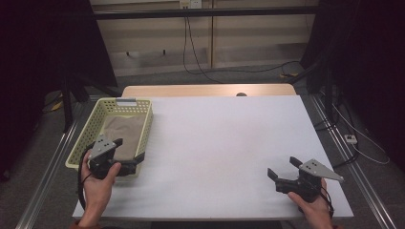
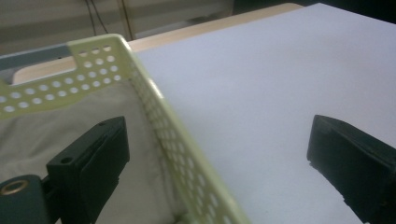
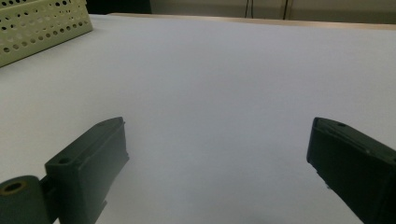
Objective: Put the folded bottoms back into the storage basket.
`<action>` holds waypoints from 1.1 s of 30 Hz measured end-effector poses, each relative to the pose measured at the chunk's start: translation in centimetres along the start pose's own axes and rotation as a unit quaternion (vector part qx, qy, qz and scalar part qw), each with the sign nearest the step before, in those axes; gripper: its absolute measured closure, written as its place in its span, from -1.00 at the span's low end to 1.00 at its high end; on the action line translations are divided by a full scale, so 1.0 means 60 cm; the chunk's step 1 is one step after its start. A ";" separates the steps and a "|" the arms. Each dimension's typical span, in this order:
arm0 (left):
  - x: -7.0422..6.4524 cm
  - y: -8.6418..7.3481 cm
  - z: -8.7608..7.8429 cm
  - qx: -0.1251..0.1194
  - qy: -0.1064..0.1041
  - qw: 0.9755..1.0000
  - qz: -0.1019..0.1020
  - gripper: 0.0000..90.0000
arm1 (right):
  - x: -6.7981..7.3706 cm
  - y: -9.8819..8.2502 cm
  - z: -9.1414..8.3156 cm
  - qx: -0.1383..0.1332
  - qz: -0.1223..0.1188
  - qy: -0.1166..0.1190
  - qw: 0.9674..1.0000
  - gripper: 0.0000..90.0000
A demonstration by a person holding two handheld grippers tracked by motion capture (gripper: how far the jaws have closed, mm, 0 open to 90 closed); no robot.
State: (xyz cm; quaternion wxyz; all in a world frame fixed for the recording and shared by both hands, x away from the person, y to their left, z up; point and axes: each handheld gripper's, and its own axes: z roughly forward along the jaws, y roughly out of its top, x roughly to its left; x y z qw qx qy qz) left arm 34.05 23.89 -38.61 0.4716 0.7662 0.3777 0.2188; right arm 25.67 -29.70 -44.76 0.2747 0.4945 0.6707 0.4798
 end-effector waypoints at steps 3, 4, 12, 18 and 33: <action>-0.012 0.001 0.006 -0.003 -0.001 1.000 0.000 -0.86 | 0.001 0.000 0.000 0.000 0.000 0.000 1.000 -0.90; -0.016 0.001 0.008 -0.005 0.000 1.000 0.002 -0.86 | 0.001 0.000 0.000 0.000 0.000 0.000 1.000 -0.90; -0.051 0.012 0.037 0.004 -0.018 1.000 0.025 -0.86 | 0.001 0.000 0.000 0.000 -0.001 0.001 1.000 -0.90; -0.078 0.002 0.063 0.023 -0.035 0.999 0.034 -0.86 | 0.001 0.000 -0.001 0.000 -0.001 0.002 1.000 -0.90; -0.091 -0.035 0.073 0.016 -0.029 0.999 0.012 -0.87 | 0.002 -0.001 -0.003 -0.003 -0.005 0.001 1.000 -0.89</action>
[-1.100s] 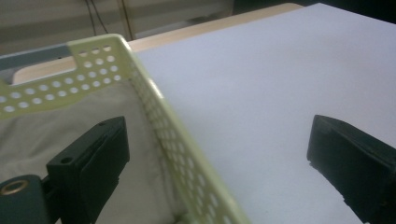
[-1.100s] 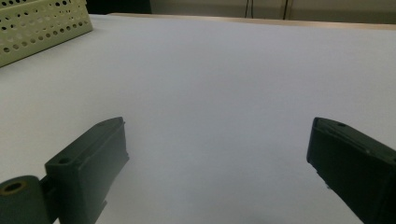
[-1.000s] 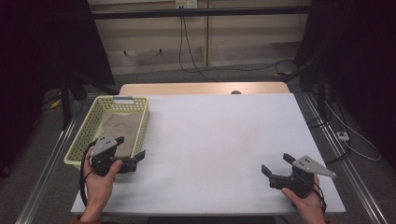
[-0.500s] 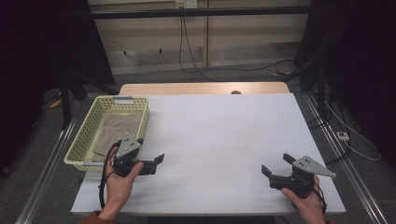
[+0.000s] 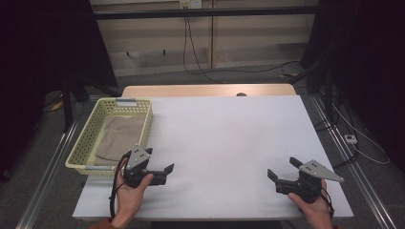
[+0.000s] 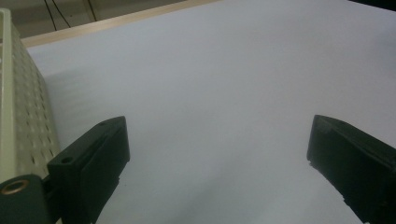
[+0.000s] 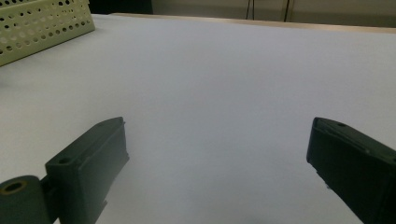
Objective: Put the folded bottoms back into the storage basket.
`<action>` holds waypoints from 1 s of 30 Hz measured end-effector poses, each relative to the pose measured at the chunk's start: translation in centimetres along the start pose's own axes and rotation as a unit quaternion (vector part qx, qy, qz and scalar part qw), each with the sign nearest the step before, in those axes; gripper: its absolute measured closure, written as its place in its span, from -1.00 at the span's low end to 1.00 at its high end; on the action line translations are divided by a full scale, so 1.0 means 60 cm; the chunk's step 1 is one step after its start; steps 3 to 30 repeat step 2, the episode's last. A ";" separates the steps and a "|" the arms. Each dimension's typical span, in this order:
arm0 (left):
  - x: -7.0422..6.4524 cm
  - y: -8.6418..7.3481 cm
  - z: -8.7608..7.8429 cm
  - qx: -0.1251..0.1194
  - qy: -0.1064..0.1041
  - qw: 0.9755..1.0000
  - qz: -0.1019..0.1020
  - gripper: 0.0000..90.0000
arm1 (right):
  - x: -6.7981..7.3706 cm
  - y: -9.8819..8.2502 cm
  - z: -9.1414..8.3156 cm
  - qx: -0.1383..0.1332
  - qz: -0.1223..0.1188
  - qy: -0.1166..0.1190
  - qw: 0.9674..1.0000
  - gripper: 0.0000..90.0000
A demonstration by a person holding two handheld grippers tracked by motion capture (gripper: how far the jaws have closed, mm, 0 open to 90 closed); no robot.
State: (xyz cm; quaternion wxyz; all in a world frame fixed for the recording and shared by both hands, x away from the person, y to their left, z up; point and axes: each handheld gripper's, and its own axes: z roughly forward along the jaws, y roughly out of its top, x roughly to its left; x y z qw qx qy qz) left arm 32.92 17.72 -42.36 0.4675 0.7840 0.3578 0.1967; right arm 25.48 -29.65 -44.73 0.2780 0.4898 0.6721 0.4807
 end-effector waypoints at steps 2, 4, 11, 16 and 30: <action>0.001 -0.003 0.002 0.005 -0.007 1.000 -0.007 -0.87 | 0.000 0.000 0.000 0.000 0.000 0.000 1.000 -0.89; 0.001 -0.003 0.002 0.005 -0.007 1.000 -0.007 -0.87 | 0.000 0.000 0.000 0.000 0.000 0.000 1.000 -0.89; 0.001 -0.003 0.002 0.005 -0.007 1.000 -0.007 -0.87 | 0.000 0.000 0.000 0.000 0.000 0.000 1.000 -0.89; 0.001 -0.003 0.002 0.005 -0.007 1.000 -0.007 -0.87 | 0.000 0.000 0.000 0.000 0.000 0.000 1.000 -0.89; 0.001 -0.003 0.002 0.005 -0.007 1.000 -0.007 -0.87 | 0.000 0.000 0.000 0.000 0.000 0.000 1.000 -0.89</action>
